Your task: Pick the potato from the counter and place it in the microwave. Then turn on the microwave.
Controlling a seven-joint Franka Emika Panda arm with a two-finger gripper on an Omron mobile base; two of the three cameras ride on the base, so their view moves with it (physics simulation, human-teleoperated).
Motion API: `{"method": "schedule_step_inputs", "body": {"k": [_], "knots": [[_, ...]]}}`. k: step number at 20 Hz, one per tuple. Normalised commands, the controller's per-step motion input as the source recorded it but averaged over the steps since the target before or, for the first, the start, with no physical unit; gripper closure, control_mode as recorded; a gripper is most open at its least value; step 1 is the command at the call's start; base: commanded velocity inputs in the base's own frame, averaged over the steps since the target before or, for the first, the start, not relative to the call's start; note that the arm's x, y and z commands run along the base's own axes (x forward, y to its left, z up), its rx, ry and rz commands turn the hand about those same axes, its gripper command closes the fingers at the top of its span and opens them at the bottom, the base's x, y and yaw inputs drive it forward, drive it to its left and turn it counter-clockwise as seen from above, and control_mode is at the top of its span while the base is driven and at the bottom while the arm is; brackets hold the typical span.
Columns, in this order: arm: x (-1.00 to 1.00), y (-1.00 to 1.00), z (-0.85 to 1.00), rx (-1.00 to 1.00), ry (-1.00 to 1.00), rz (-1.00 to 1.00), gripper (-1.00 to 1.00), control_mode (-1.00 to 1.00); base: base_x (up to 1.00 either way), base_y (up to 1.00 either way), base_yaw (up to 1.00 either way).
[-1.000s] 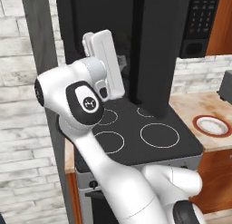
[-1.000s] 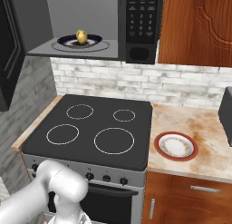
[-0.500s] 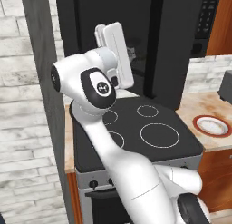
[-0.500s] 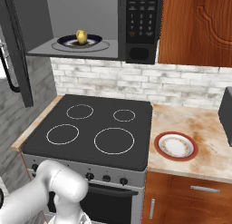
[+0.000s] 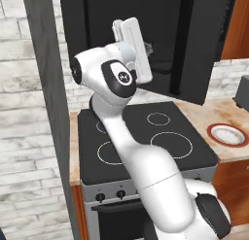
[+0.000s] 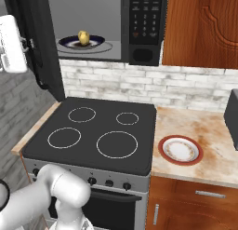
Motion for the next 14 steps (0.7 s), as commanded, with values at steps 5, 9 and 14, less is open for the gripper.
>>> {"method": "schedule_step_inputs", "body": {"k": [5, 9, 14], "knots": [[0.45, -0.31, 0.0, -0.05, 0.0, 0.08, 1.0, -1.0, 0.0, 0.0, 0.0], [0.36, -0.33, 0.0, -0.09, 0.0, 0.14, 1.0, -1.0, 0.0, 0.0, 0.0], [0.28, -0.33, 0.0, -0.15, 0.0, 0.15, 1.0, -1.0, 0.0, 0.0, 0.0]]}}
